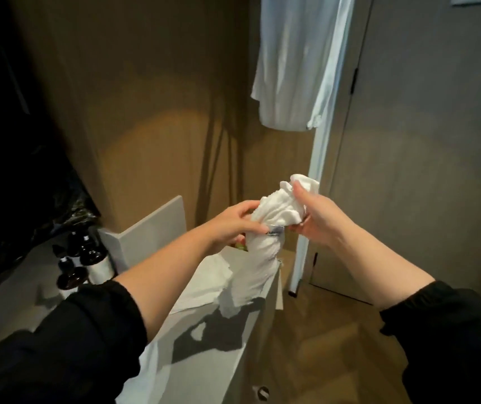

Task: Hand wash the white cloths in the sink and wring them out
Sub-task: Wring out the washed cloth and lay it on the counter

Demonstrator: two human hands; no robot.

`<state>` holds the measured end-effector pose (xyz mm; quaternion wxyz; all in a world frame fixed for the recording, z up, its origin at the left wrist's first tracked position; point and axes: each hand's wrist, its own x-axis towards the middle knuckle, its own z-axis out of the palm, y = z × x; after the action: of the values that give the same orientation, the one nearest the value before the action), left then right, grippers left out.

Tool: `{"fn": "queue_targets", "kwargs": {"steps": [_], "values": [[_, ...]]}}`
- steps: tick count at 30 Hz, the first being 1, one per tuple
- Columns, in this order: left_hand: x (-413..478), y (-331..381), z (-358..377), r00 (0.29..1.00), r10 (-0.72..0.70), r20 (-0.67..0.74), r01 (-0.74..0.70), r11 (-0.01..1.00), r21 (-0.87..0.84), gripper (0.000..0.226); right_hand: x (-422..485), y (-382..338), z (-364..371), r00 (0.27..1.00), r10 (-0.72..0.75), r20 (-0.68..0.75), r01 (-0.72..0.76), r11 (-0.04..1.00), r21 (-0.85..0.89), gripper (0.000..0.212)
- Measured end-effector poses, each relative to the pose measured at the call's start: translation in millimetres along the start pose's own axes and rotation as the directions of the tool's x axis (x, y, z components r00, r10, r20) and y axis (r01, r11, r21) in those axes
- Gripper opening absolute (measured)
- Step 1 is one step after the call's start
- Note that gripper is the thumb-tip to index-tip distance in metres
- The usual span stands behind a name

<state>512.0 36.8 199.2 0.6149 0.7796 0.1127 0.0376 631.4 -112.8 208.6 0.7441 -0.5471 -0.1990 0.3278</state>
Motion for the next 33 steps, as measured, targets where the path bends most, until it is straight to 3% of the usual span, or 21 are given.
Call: {"fn": "queue_targets", "kwargs": {"steps": [4, 6, 9, 12, 15, 19, 23, 26, 29, 31, 33], "values": [[19, 8, 35, 0.996, 0.066, 0.053, -0.068, 0.996, 0.05, 0.04, -20, -19, -37, 1.0, -0.016, 0.008, 0.016, 1.0, 0.012, 0.044], [29, 7, 48, 0.996, 0.082, 0.034, -0.084, 0.995, 0.061, 0.039, -25, -25, -48, 0.996, -0.017, -0.082, 0.014, 0.999, -0.034, 0.039], [43, 9, 67, 0.984, 0.123, -0.132, -0.107, 0.987, 0.119, 0.038, -22, -32, -59, 0.921, -0.005, -0.389, -0.073, 0.98, -0.186, 0.029], [59, 10, 72, 0.931, 0.137, -0.338, -0.096, 0.986, 0.136, 0.037, -15, -40, -76, 0.836, -0.018, -0.549, -0.115, 0.972, -0.207, 0.029], [72, 3, 61, 0.893, 0.103, -0.438, -0.079, 0.994, 0.073, 0.04, -15, -48, -93, 0.803, -0.029, -0.595, -0.082, 0.984, -0.159, 0.031], [79, 1, 52, 0.906, 0.228, -0.356, -0.108, 0.939, 0.326, 0.021, -16, -52, -102, 0.76, -0.068, -0.646, -0.015, 0.992, -0.122, 0.03], [87, -6, 55, 0.868, 0.223, -0.443, -0.087, 0.948, 0.307, 0.018, -13, -60, -107, 0.715, -0.187, -0.673, -0.04, 0.951, -0.307, 0.039], [93, -2, 62, 0.832, 0.162, -0.53, -0.05, 0.974, 0.219, 0.027, -12, -71, -105, 0.683, -0.374, -0.628, -0.075, 0.819, -0.569, 0.035], [97, 10, 57, 0.916, 0.162, -0.367, -0.084, 0.972, 0.221, 0.015, -13, -76, -110, 0.67, -0.441, -0.598, -0.093, 0.749, -0.656, 0.042], [93, 16, 46, 0.991, 0.101, -0.089, -0.077, 0.967, 0.241, 0.015, -16, -76, -110, 0.703, -0.391, -0.595, -0.023, 0.823, -0.567, 0.034], [84, 25, 37, 0.965, 0.012, 0.262, -0.078, 0.966, 0.245, 0.034, -18, -75, -102, 0.759, -0.311, -0.571, 0.056, 0.906, -0.419, 0.031]]}}
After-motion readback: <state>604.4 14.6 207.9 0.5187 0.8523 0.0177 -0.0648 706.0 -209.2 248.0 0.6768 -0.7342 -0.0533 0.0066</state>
